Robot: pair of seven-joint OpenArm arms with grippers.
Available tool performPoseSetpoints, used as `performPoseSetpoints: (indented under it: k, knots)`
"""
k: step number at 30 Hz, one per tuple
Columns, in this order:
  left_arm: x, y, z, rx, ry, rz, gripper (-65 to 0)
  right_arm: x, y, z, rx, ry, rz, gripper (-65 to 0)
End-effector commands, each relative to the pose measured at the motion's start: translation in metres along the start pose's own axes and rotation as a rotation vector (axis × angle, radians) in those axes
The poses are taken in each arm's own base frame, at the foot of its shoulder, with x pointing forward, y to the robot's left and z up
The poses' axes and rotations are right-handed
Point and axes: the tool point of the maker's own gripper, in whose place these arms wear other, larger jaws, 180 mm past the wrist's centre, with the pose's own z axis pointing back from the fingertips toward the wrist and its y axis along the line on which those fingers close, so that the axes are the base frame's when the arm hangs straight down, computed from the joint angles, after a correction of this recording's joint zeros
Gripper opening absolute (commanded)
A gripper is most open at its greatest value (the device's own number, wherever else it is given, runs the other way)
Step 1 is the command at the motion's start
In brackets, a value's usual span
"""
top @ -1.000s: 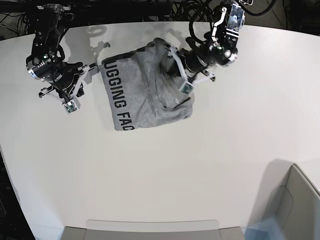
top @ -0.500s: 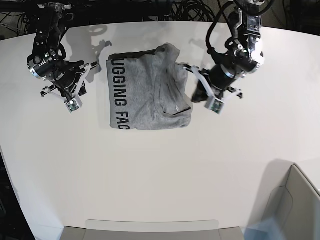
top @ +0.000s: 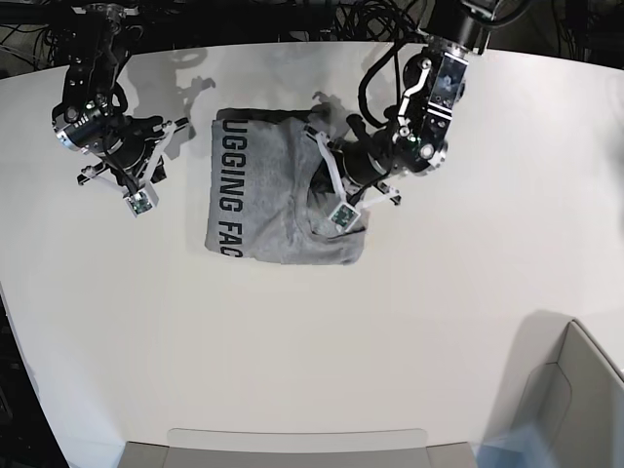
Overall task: Fold the T-shirt properly
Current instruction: 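Grasp the bundle with both grippers and flatten it into a square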
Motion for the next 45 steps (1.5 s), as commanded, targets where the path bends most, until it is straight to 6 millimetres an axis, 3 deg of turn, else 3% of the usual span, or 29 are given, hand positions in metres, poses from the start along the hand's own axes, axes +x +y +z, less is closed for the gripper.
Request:
performPoseSetpoints:
  k: [1,6,10,14,18,21,27,32,37,41,45]
  knots:
    - [0.025,0.021,0.009,0.046,-0.071,0.01,-65.0,0.012,-0.005,0.005,-0.011,-0.043,0.019,-65.0]
    - [0.035,0.072,0.026,0.154,-0.117,0.095,-65.0,0.013,-0.005,0.005,-0.011,-0.046,0.02,-65.0]
    - [0.044,0.073,0.037,0.163,-0.148,0.073,-65.0,0.034,-0.011,0.006,-0.019,-0.095,0.031,-65.0]
    - [0.027,0.03,0.048,0.1,-0.135,-0.017,-65.0,0.08,-0.017,0.008,0.007,-0.206,0.029,-65.0]
    - [0.017,-0.027,0.054,-0.013,-0.126,-0.13,-65.0,0.124,-0.02,-0.006,0.04,-0.242,0.08,-65.0]
    - [0.008,-0.054,0.053,-0.075,-0.11,-0.15,-65.0,0.144,-0.018,-0.023,0.076,-0.226,0.105,-65.0]
    - [-0.011,-0.09,0.049,-0.176,-0.055,-0.237,-65.0,0.16,-0.01,-0.055,0.141,-0.174,0.122,-65.0]
    - [-0.019,-0.116,0.045,-0.245,-0.03,-0.293,-65.0,0.148,0.009,-0.084,0.206,-0.144,0.133,-65.0]
    - [-0.038,-0.124,0.028,-0.282,0.045,-0.329,-65.0,0.127,0.013,-0.1,0.174,-0.052,0.192,-65.0]
    - [-0.057,-0.107,0.004,-0.263,0.155,-0.364,-65.0,0.111,0.016,-0.103,0.161,-0.017,0.209,-65.0]
    - [-0.059,-0.084,-0.004,-0.214,0.176,-0.329,-65.0,0.092,0.027,-0.1,0.175,0.011,0.226,-65.0]
